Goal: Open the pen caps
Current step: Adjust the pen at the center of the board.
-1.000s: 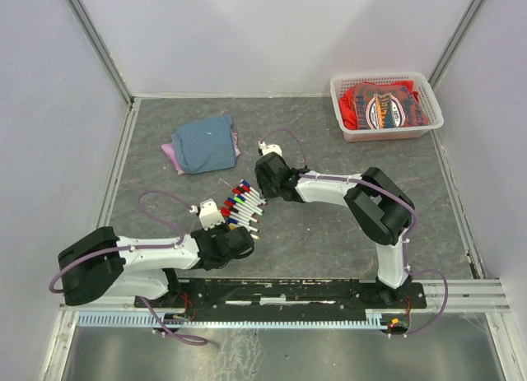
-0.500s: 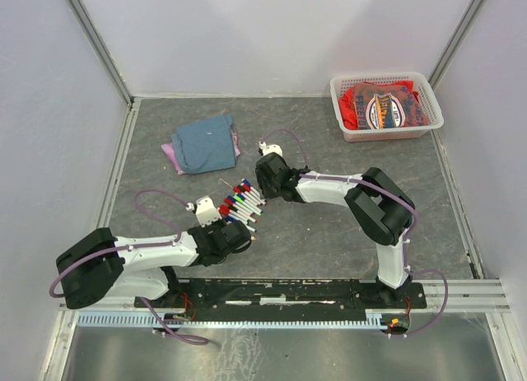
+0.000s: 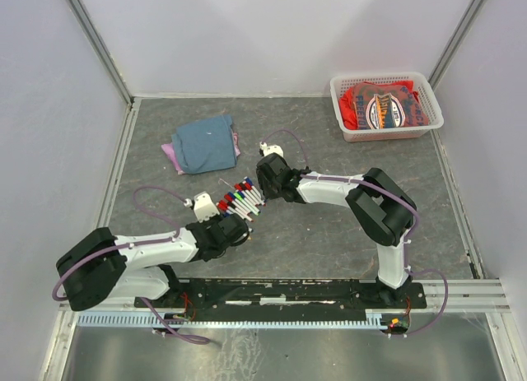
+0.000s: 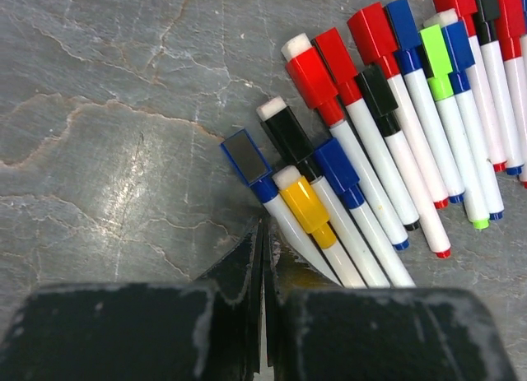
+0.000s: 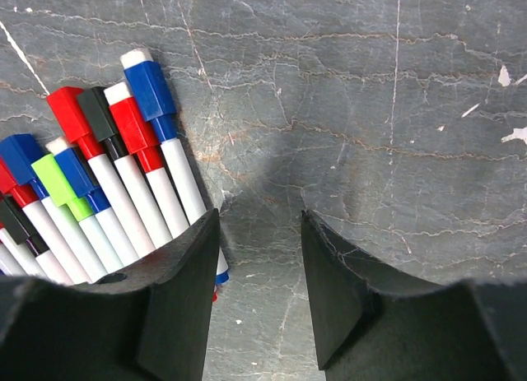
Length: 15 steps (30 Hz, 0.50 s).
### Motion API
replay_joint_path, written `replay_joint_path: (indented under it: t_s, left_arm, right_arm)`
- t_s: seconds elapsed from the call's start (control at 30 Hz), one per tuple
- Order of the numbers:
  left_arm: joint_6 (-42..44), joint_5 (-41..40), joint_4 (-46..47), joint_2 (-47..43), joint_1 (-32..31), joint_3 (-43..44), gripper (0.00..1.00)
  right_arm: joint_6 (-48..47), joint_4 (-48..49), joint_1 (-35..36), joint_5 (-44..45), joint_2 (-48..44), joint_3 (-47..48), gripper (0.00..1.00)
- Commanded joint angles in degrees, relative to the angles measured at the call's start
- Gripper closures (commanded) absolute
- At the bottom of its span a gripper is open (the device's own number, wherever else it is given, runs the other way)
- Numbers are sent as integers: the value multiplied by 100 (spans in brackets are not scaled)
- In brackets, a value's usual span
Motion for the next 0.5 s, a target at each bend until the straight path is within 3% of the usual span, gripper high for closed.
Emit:
replay_joint_path:
  t_s: [0.0, 0.47]
  left_arm:
    - [367, -17, 170, 41, 168, 188, 97]
    - [790, 150, 410, 79, 622, 229, 97]
  right_arm:
    - [95, -360, 44, -159, -58, -186, 48]
    - [143, -333, 53, -165, -66, -253, 48]
